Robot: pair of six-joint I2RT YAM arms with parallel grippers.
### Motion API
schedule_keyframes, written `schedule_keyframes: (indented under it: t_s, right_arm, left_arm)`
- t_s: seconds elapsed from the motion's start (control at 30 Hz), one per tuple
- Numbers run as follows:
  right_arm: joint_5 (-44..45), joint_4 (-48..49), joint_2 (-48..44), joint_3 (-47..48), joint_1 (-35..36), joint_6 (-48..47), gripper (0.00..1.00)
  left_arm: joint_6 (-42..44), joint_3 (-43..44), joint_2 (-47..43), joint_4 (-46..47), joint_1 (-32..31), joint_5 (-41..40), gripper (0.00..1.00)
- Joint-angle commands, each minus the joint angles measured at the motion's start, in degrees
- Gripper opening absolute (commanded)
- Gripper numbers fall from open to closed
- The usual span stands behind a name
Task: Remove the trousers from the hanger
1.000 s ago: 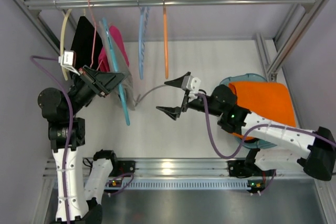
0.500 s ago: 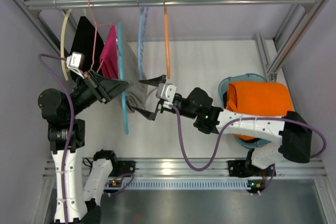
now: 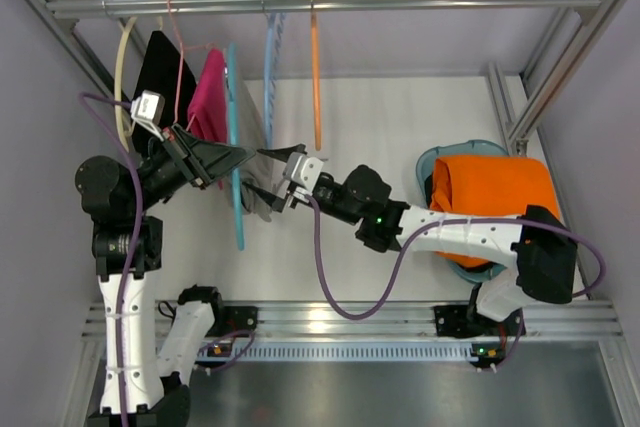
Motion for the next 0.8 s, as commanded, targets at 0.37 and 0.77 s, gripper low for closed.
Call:
schedule_keyframes:
  t_s: [0.37, 0.77]
  right_arm:
    - [3.1, 0.5, 3.9, 10.0, -2.2, 2.3, 0.51]
    - [3.7, -5.7, 5.3, 15.8, -2.9, 2.7, 0.00]
  left_arm:
    - [2.0, 3.3, -1.1, 6.6, -0.3, -0.3, 0.00]
    - [2.5, 2.5, -1.3, 6.6, -0.3, -0.7, 0.00]
